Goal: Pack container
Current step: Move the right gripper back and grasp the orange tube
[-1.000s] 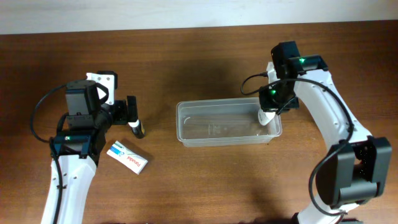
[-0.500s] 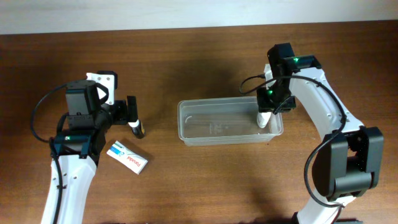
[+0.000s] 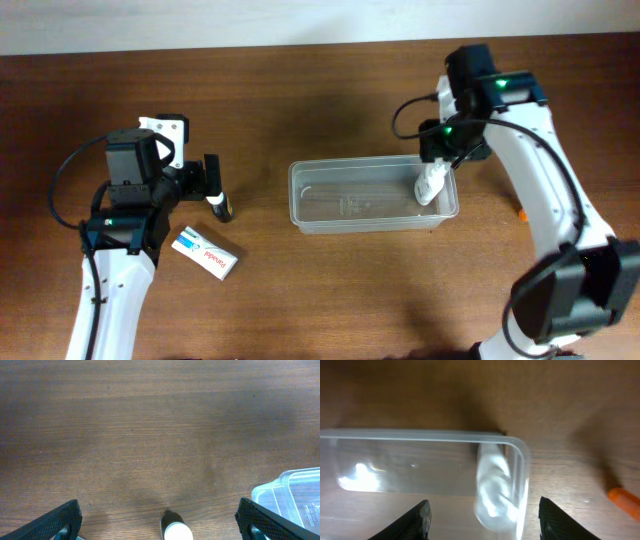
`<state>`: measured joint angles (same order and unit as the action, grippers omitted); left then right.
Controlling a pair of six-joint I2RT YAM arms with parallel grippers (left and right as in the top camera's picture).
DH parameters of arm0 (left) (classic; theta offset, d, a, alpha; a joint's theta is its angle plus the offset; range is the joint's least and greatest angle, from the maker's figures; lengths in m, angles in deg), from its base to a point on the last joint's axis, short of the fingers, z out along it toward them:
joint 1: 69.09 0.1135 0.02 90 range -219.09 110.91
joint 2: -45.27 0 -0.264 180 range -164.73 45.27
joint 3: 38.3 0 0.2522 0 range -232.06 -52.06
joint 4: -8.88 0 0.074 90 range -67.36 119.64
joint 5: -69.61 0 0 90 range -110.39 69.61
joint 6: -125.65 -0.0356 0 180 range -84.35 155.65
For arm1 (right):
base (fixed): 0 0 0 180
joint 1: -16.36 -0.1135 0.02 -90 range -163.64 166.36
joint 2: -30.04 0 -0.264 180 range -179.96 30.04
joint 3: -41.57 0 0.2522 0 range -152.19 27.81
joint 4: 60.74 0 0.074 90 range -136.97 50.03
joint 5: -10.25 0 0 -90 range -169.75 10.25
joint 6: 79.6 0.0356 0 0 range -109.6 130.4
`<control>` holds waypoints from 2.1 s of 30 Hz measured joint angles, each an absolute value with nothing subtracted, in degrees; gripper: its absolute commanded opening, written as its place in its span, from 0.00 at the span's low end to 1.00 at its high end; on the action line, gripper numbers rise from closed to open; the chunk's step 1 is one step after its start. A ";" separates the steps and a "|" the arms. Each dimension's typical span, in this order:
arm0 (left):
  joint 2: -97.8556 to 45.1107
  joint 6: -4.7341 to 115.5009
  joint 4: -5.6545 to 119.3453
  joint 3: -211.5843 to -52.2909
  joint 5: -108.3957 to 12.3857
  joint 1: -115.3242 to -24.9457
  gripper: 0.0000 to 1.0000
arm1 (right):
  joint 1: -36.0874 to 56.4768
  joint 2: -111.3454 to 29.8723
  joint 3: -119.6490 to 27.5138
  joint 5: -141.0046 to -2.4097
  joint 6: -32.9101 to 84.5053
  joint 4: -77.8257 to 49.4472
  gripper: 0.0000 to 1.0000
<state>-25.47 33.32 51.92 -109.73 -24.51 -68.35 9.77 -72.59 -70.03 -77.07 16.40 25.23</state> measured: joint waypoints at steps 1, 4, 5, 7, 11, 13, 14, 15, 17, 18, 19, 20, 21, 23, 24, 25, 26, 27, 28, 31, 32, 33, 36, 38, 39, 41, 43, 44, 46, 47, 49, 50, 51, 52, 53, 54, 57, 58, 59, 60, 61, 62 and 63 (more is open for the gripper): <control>-25.47 33.32 51.92 -109.73 -24.53 -68.35 0.99 | 9.77 -71.87 -71.41 -77.66 16.44 26.21 0.61; -25.47 33.32 51.89 -109.73 -24.53 -68.35 0.99 | 9.77 -71.02 -74.56 -80.11 16.42 28.33 0.63; -25.47 33.32 51.87 -109.73 -24.53 -68.35 0.99 | 9.79 -70.98 -75.65 -81.12 16.46 28.84 0.65; -25.47 33.32 51.83 -109.73 -24.51 -68.35 0.99 | 10.07 -70.91 -77.88 -82.84 16.77 29.32 0.69; -25.47 33.32 51.81 -109.73 -24.53 -68.35 0.99 | 12.78 -69.95 -81.75 -84.26 18.50 29.60 0.83; -25.47 33.32 51.81 -109.73 -24.53 -68.35 0.99 | 16.41 -68.62 -82.80 -84.70 19.50 30.43 0.84; -25.47 33.32 51.79 -109.73 -24.53 -68.35 0.99 | 18.53 -67.87 -83.08 -84.85 19.90 31.02 0.84; -25.47 33.32 51.79 -109.73 -24.53 -68.35 0.99 | 21.20 -67.19 -83.37 -84.85 20.46 31.94 0.87; -25.47 33.32 51.79 -109.73 -24.53 -68.35 1.00 | 26.29 -66.32 -83.65 -84.79 21.14 33.56 0.89; -25.47 33.32 51.76 -109.73 -24.53 -68.35 0.99 | 28.96 -66.12 -83.65 -84.70 21.32 34.19 0.89; -25.47 33.32 51.76 -109.73 -24.53 -68.35 0.99 | 31.98 -66.12 -83.59 -84.61 21.58 34.87 0.89; -25.47 33.32 51.72 -109.73 -24.53 -68.35 0.99 | 33.96 -66.15 -83.26 -84.44 21.75 35.07 0.89; -25.47 33.32 51.61 -109.73 -24.53 -68.35 0.99 | 36.02 -66.17 -82.58 -84.22 22.04 35.20 0.89; -25.47 33.32 51.52 -109.73 -24.53 -68.35 0.99 | 39.01 -66.30 -80.63 -83.98 22.21 35.15 0.89; -25.47 33.32 51.52 -109.73 -24.51 -68.35 0.99 | 40.22 -66.39 -78.84 -83.76 22.26 34.80 0.89; -25.47 33.32 51.52 -109.73 -24.53 -68.35 0.99 | 40.87 -66.58 -77.31 -83.74 22.26 34.52 0.89; -25.47 33.32 51.52 -109.73 -24.53 -68.35 1.00 | 41.57 -66.78 -75.19 -83.54 22.23 33.43 0.89; -25.47 33.32 51.50 -109.73 -24.53 -68.35 0.99 | 42.07 -67.22 -73.09 -83.39 22.23 32.55 0.89; -25.47 33.32 51.50 -109.73 -24.53 -68.35 0.99 | 42.49 -67.72 -70.51 -83.32 22.26 30.87 0.89; -25.47 33.32 51.50 -109.73 -24.53 -68.35 0.99 | 42.86 -68.79 -63.91 -83.11 22.26 25.91 0.89; -25.47 33.32 51.48 -109.73 -24.53 -68.35 0.99 | 42.86 -69.01 -61.99 -82.93 22.21 24.33 0.89; -25.47 33.32 51.48 -109.73 -24.53 -68.35 0.99 | 42.86 -69.18 -59.96 -82.87 22.26 22.78 0.89; -25.47 33.32 51.48 -109.73 -24.51 -68.35 0.99 | 42.86 -69.27 -54.60 -82.69 22.26 18.02 0.88; -25.47 33.32 51.50 -109.73 -24.53 -68.35 0.99 | 42.86 -69.31 -52.15 -82.71 22.15 15.33 0.82; -25.47 33.32 51.50 -109.73 -24.53 -68.35 0.99 | 42.86 -69.31 -51.28 -82.71 22.21 14.34 0.79; -25.47 33.32 51.50 -109.73 -24.53 -68.35 0.99 | 42.86 -69.34 -50.32 -82.69 22.28 13.56 0.72; -25.47 33.32 51.50 -109.73 -24.53 -68.35 1.00 | 42.86 -69.34 -49.95 -82.54 22.28 13.36 0.61; -25.47 33.32 51.50 -109.73 -24.53 -68.35 0.99 | 42.86 -69.34 -49.90 -82.52 22.28 13.36 0.57; -25.47 33.32 51.50 -109.73 -24.53 -68.35 0.99 | 42.86 -69.34 -49.88 -82.38 22.15 13.34 0.49; -25.47 33.32 51.50 -109.73 -24.53 -68.35 0.99 | 42.86 -69.34 -49.88 -82.34 22.23 13.34 0.48; -25.47 33.32 51.50 -109.73 -24.53 -68.35 1.00 | 42.86 -69.34 -49.88 -82.25 22.41 13.30 0.47; -25.47 33.32 51.50 -109.73 -24.53 -68.35 0.99 | 42.86 -69.34 -49.86 -82.27 22.37 13.27 0.44; -25.47 33.32 51.50 -109.73 -24.53 -68.35 0.99 | 42.86 -69.34 -49.86 -82.27 22.39 13.23 0.42; -25.47 33.32 51.50 -109.73 -24.53 -68.35 0.99 | 42.86 -69.34 -49.86 -82.27 22.32 13.21 0.41; -25.47 33.32 51.50 -109.73 -24.53 -68.35 0.99 | 42.86 -69.34 -49.86 -82.27 22.37 13.19 0.40; -25.47 33.32 51.50 -109.73 -24.53 -68.35 0.99 | 42.86 -69.34 -49.86 -82.27 22.37 13.19 0.39; -25.47 33.32 51.50 -109.73 -24.53 -68.35 0.99 | 42.86 -69.34 -49.86 -82.27 22.37 13.16 0.36; -25.47 33.32 51.50 -109.73 -24.53 -68.35 0.99 | 42.86 -69.34 -49.86 -82.27 22.41 13.14 0.34; -25.47 33.32 51.50 -109.73 -24.53 -68.35 0.99 | 42.86 -69.34 -49.86 -82.21 22.08 13.08 0.31; -25.47 33.32 51.50 -109.73 -24.53 -68.35 0.99 | 42.86 -69.34 -49.86 -81.99 21.73 12.90 0.28; -25.47 33.32 51.50 -109.73 -24.53 -68.35 0.99 | 42.86 -69.34 -49.86 -81.62 21.45 12.75 0.27; -25.47 33.32 51.50 -109.73 -24.53 -68.35 1.00 | 42.86 -69.34 -49.86 -81.18 21.19 12.71 0.25; -25.47 33.32 51.50 -109.73 -24.53 -68.35 1.00 | 42.86 -69.34 -49.86 -80.77 20.90 12.71 0.25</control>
